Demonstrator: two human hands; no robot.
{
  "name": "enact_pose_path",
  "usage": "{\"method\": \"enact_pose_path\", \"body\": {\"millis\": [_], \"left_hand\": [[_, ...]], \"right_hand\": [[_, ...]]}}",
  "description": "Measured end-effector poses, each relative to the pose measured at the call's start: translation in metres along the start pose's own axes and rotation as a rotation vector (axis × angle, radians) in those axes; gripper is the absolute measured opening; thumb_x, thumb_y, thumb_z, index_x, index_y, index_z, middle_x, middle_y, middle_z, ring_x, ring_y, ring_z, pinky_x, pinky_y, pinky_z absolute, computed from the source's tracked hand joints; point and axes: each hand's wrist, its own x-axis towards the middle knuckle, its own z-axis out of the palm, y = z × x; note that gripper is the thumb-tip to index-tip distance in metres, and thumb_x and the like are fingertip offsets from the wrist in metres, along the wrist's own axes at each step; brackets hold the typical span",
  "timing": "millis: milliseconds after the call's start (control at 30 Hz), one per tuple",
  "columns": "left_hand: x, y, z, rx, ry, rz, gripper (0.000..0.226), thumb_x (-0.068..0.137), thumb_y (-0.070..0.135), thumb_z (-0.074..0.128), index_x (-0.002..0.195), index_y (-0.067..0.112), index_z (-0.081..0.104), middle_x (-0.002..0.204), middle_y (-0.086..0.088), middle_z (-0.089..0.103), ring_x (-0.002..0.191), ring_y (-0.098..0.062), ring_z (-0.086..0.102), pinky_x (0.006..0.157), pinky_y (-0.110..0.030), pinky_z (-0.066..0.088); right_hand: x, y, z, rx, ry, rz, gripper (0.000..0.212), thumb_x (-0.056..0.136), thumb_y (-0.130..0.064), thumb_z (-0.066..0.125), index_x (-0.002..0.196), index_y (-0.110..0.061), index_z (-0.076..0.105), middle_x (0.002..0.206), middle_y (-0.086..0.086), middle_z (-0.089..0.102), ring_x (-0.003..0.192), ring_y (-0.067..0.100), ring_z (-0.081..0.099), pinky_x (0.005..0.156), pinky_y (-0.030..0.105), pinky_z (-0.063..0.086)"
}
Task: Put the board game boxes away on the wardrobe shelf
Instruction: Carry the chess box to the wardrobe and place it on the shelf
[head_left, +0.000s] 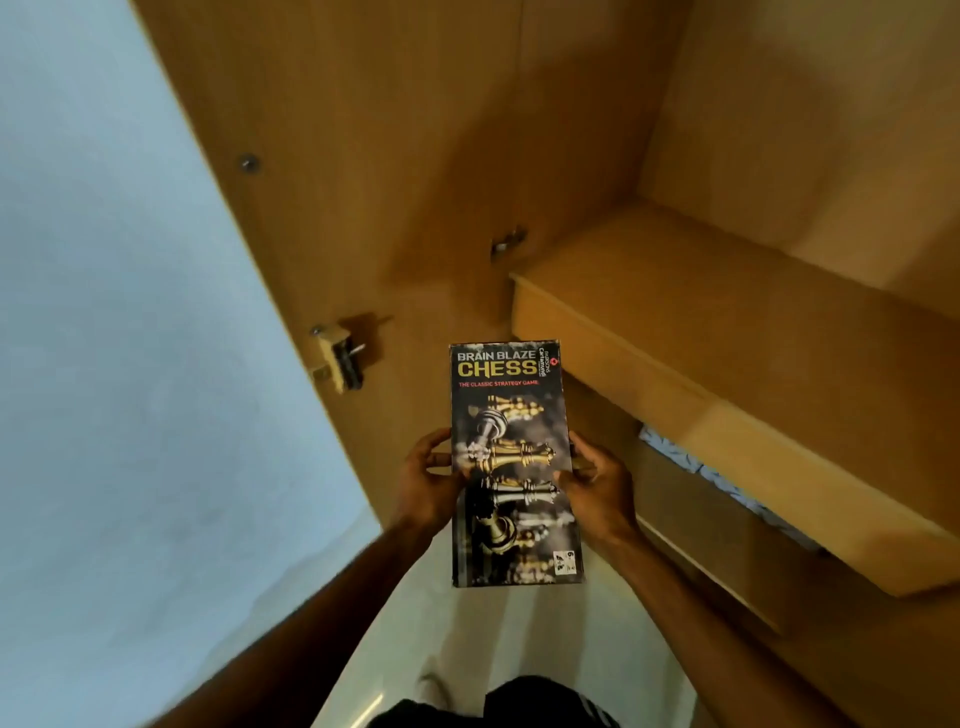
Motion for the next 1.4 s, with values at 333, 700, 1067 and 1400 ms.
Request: {"method": "enact_pose_path", "body": {"millis": [333,700,1067,1400], "left_hand": [[0.194,0.069,0.115,0.106,-0.061,0.053,0.061,0.079,0.001,0.076,0.133,0.014,0.052,0.098,-0.001,0.067,0.089,-0.029,0.070,0.071,-0.044,0.061],[0.334,0.126,0.218,0.298,-0.478,0.136,0.079,0.057,0.014,0.093,0.125,0.032,0.057,0.131,0.012,0.053,0.127,-0.022,0.051,0.103,-0.045,0.049],[0.373,0.156,0.220,1.124,-0.263,0.562,0.043,0.068,0.049,0.078,0.107,0.039,0.065,0.122,0.008,0.059,0.117,-0.016,0.049,0.103,-0.042,0.040],[0.372,0.151,0.229,1.271,-0.093,0.441,0.084,0.078,-0.005,0.050,0.153,0.023,0.027,0.162,-0.003,0.024,0.149,-0.025,0.021,0.116,-0.044,0.033]], "right_hand": [[0.197,-0.026,-0.056,-0.025,0.138,0.040,0.062,0.080,-0.002,0.070,0.136,-0.024,0.053,0.129,-0.009,0.062,0.092,0.020,0.071,0.076,0.043,0.061],[0.409,-0.042,-0.135,-0.078,-0.005,0.090,0.057,0.082,-0.017,0.076,0.135,-0.014,0.054,0.136,0.006,0.059,0.118,0.021,0.060,0.089,0.028,0.053],[0.443,-0.041,-0.140,-0.254,-0.051,-0.223,0.027,0.081,0.005,0.063,0.101,-0.012,0.071,0.117,0.005,0.061,0.110,0.018,0.058,0.090,0.024,0.049],[0.429,-0.058,-0.099,-0.723,-0.494,-0.469,0.066,0.085,-0.002,0.053,0.146,-0.023,0.040,0.156,-0.003,0.029,0.150,0.024,0.006,0.119,0.032,0.019]]}}
